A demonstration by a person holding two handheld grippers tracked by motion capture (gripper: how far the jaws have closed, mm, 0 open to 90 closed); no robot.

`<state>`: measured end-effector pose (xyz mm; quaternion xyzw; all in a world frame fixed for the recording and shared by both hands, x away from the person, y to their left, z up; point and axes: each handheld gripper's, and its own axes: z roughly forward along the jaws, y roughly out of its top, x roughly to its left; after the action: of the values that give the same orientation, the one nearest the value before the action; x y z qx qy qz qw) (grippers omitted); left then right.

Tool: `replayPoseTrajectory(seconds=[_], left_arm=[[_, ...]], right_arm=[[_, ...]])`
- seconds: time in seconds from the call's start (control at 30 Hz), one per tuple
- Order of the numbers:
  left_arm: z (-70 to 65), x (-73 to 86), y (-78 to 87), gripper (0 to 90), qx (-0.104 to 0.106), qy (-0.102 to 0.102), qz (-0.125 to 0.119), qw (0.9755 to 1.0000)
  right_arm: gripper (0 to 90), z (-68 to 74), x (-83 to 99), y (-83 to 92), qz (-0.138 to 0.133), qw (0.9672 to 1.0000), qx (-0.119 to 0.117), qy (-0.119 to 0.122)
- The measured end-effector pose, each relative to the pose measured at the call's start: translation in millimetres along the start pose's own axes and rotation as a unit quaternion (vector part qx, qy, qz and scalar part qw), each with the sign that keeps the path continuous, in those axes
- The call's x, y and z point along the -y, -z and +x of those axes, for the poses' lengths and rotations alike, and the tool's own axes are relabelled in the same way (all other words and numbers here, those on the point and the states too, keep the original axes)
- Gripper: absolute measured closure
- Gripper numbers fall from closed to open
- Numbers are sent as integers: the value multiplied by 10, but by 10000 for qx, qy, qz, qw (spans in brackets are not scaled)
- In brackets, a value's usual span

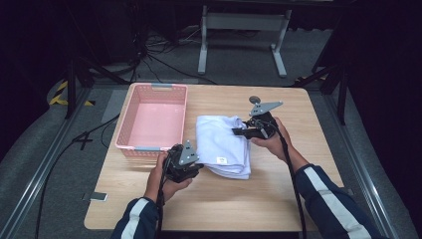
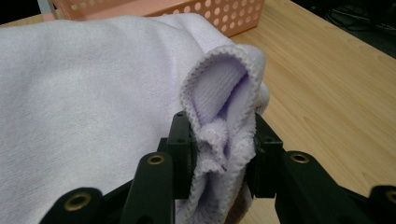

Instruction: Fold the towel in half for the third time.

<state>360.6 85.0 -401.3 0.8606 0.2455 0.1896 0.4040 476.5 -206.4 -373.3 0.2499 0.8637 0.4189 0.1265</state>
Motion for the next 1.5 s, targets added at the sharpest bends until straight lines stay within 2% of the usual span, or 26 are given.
replayPoseTrajectory(seconds=[0.13,0.2,0.23,0.27,0.47,0.57,0.63,0.67,0.8,0.83,0.87,0.93,0.97,1.0,1.13,1.37,1.47,1.5], left_arm=[[84,-3,70,670,-146,39,-49,9999],[150,0,148,670,-298,92,-127,9994],[150,0,148,670,-298,92,-127,9994],[174,4,174,670,-363,109,-142,9992],[362,45,334,671,-639,259,-254,9973],[443,43,451,672,-787,306,-234,9962],[507,45,532,672,-897,258,-190,9955],[514,52,549,672,-921,342,-205,9949],[613,92,638,672,-1095,361,-111,9933],[646,112,663,672,-1137,410,-92,9926],[711,159,698,672,-1213,567,-91,9910],[747,182,714,671,-1251,588,-75,9904],[772,203,724,671,-1275,661,-46,9896],[801,217,735,671,-1334,657,-7,9889],[898,237,785,671,-1494,769,43,9858],[1029,288,910,670,-1804,924,114,9792],[1109,354,951,668,-1908,1059,179,9757],[1109,354,951,668,-1908,1059,179,9757]], right_arm=[[673,4,-172,-82,-80,9999,25,81],[673,11,-258,-112,-131,9999,34,103],[673,16,-309,-130,-174,9998,12,88],[673,16,-309,-130,-174,9998,12,88],[673,60,-582,-232,-311,9994,-16,138],[673,101,-741,-313,-337,9992,-17,223],[673,129,-851,-370,-404,9989,-38,245],[673,141,-897,-401,-424,9988,-51,233],[673,166,-1013,-492,-464,9986,-73,260],[673,203,-1096,-566,-511,9983,-77,287],[673,220,-1125,-601,-528,9982,-94,276],[673,234,-1149,-637,-533,9982,-105,268],[673,246,-1171,-674,-540,9981,-117,279],[674,267,-1214,-745,-552,9980,-143,288],[674,291,-1279,-853,-563,9980,-131,274],[674,342,-1458,-1067,-662,9974,-164,251],[674,388,-1512,-1163,-691,9972,-184,219],[674,405,-1531,-1202,-685,9972,-189,219]])
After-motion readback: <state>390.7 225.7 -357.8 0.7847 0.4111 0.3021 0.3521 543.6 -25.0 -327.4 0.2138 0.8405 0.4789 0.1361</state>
